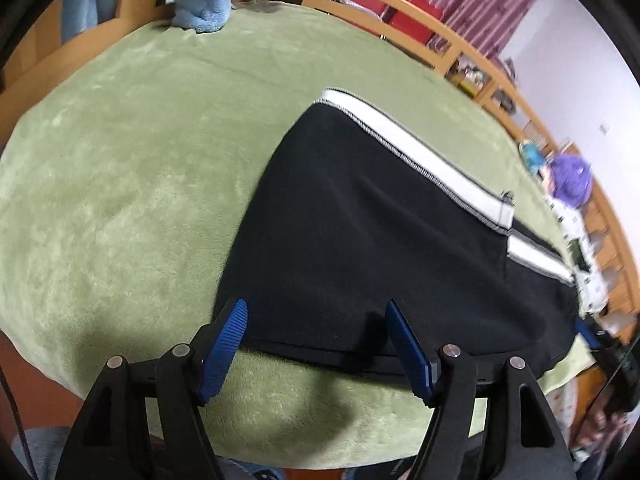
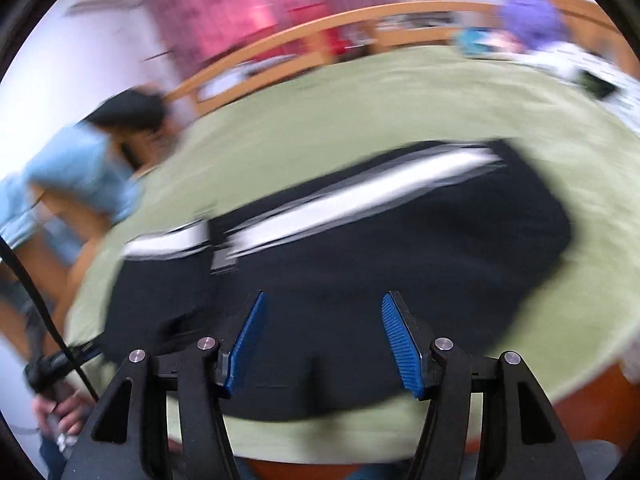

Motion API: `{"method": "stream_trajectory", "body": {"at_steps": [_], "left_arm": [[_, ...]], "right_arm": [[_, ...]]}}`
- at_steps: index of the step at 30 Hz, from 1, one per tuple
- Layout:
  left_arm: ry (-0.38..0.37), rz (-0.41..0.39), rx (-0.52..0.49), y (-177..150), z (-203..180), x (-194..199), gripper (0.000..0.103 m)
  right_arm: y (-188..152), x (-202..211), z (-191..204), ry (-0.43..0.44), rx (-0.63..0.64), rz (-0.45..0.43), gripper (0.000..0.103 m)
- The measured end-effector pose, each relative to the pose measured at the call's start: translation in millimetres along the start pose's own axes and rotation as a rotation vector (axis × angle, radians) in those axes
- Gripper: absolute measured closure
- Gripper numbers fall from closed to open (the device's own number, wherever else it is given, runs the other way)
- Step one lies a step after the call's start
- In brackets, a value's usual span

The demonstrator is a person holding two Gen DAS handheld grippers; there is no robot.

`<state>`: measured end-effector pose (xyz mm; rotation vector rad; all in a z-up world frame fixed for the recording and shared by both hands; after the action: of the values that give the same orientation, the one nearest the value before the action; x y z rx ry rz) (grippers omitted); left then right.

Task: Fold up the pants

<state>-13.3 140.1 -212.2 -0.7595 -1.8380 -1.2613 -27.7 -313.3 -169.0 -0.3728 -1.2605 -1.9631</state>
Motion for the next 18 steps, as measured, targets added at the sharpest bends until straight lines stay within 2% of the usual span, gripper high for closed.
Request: {"method": "stream_trajectory", "body": {"at_steps": [3,4,8,9,10,11,13,16,18], "left_arm": [[-0.014,-0.016,0.026,-1.3,6.7,1.9,0.032],[-0.005,-0.012,0.029,0.6,6.9,0.2,0.032],[-0.005,-0.03,0.029,-3.7,8.5,1.8,0.032],[-0.008,-0.034,0.032,-4.6,10.1,2.2,0.032],[-0.015,-0.036,0.036,-5.1,12.0,2.4,0.032],[-0.031,-0.037,0.043,-5.7,13.9,2.8,0.032],[-0.059,-0.043,0.056,-6.9,21.6,4.7,0.032],[-0.094,-0.061,0.074,-5.6,23.9,6.4,0.032],[-0.109,-0.066,0.075,-4.8,23.7,6.0,0.032]], "right_arm": [[-6.6,-47.7,47.8,0.109,0.048,0.084,0.051],[-9.0,-56.0,56.6,0.125,0.057,0.097,0.056],[-13.6,-105.5,82.1,0.164,0.076,0.209,0.059],[-17.9,-118.9,86.7,0.141,0.087,0.265,0.07],[-22.0,-128.8,89.4,0.142,0.099,0.299,0.091],[-24.9,-130.2,94.0,0.157,0.122,0.31,0.093],[-28.8,-112.1,100.0,0.193,0.216,0.236,0.096],[-26.2,-93.6,86.7,0.255,0.14,0.189,0.097],[-32.5,-93.9,80.4,0.22,0.143,0.219,0.097]]}}
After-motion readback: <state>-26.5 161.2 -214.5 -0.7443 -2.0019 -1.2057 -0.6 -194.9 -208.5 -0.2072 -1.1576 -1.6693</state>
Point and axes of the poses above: each gripper's, at about its wrist camera, not at the fingertips, and x roughly against the way its jaws point, z to its left, y to its top, the point moved 1 cm from there along -x, roughly the way its jaws point, and after that the axes turned 12 degrees about y, right-handed, at the moved point
